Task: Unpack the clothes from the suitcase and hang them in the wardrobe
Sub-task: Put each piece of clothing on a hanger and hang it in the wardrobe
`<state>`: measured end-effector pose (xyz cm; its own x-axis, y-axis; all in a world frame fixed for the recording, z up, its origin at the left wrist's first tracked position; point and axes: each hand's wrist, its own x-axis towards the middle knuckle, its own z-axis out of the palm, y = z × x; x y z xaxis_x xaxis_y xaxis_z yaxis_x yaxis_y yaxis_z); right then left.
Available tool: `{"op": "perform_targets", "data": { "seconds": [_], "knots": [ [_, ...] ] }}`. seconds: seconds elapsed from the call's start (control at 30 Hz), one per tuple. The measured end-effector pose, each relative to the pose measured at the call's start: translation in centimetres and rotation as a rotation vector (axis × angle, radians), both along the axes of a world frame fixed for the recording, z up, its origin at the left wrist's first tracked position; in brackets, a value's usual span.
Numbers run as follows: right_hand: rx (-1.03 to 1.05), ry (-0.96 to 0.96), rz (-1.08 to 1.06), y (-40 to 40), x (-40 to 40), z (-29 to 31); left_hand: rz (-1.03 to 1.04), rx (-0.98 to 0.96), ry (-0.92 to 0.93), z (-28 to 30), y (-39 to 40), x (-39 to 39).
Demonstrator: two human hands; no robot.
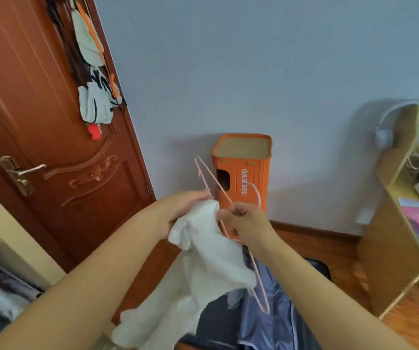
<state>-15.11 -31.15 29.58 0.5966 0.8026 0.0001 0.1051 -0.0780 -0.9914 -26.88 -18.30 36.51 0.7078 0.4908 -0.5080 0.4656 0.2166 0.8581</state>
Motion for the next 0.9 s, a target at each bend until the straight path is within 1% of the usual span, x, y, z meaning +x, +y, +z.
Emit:
{"op": "perform_targets", "data": {
  "seconds": [0.03,0.07,0.1,0.13,0.17,0.2,0.27,0.33,0.37,0.43,0.47,0.53,0.63,0.67,0.7,0.73,0.77,0.8,0.83,0.87,0.9],
  "knots": [
    [-0.020,-0.070,-0.036,-0.1,0.8,-0.1,-0.065,0.052,0.026,0.1,0.6,-0.7],
    [-0.028,-0.101,-0.037,-0.2,1.6,0.1,-0.135,0.103,0.070,-0.1,1.3,-1.7],
    [-0.007,-0.081,-0.017,-0.4,2.1,0.5,-0.214,0.171,0.117,0.2,1.7,-2.6],
    [0.028,-0.050,0.024,-0.6,2.6,0.9,-0.283,0.193,0.136,0.4,1.8,-3.4],
    [0.057,-0.035,0.083,-0.8,2.9,1.5,-0.283,0.179,0.126,0.4,2.0,-3.9],
    [0.042,-0.060,0.153,-1.1,2.7,2.1,-0.240,0.119,0.084,0.1,2.3,-4.1],
    [-0.032,-0.188,0.297,-1.4,1.1,2.5,-0.171,-0.017,-0.037,-0.1,2.4,-4.4],
    [-0.036,-0.186,0.379,-1.1,-1.5,2.2,-0.131,-0.106,-0.129,0.1,2.5,-4.4],
    [0.002,-0.191,0.372,-0.9,-2.7,1.9,-0.119,-0.123,-0.150,0.3,2.6,-4.4],
    [0.111,-0.250,0.269,-0.1,-3.7,1.7,-0.108,-0.108,-0.164,0.4,2.8,-4.5],
    [0.142,-0.268,0.217,0.2,-3.4,1.6,-0.112,-0.069,-0.157,0.2,3.0,-4.6],
    [0.164,-0.286,0.185,0.3,-2.4,2.7,-0.155,0.056,-0.079,0.0,3.0,-5.0],
    [0.060,-0.403,0.254,0.5,-1.1,4.4,-0.280,0.189,0.090,0.2,3.4,-5.4],
    [0.049,-0.419,0.246,0.6,-0.8,4.9,-0.285,0.301,0.130,0.1,3.4,-5.2],
    [0.046,-0.419,0.219,0.9,-0.5,5.3,-0.264,0.511,0.173,0.1,3.2,-4.8],
    [0.050,-0.443,0.187,1.2,-0.3,5.9,-0.162,0.771,0.170,0.1,2.8,-4.3],
    [0.049,-0.493,0.163,1.3,-0.1,6.4,-0.027,0.987,0.085,-0.1,1.8,-3.8],
    [0.048,-0.548,0.156,1.5,0.1,6.9,0.061,1.029,-0.108,-0.4,0.5,-3.6],
    [0.051,-0.579,0.155,1.6,0.2,7.4,0.081,0.931,-0.283,-0.6,-1.2,-3.6],
    [0.050,-0.582,0.160,1.5,0.4,8.0,0.054,0.849,-0.366,-1.0,-2.8,-3.5],
    [0.049,-0.563,0.170,1.3,0.6,8.4,0.034,0.855,-0.369,-1.5,-4.0,-3.4]
  ]
}}
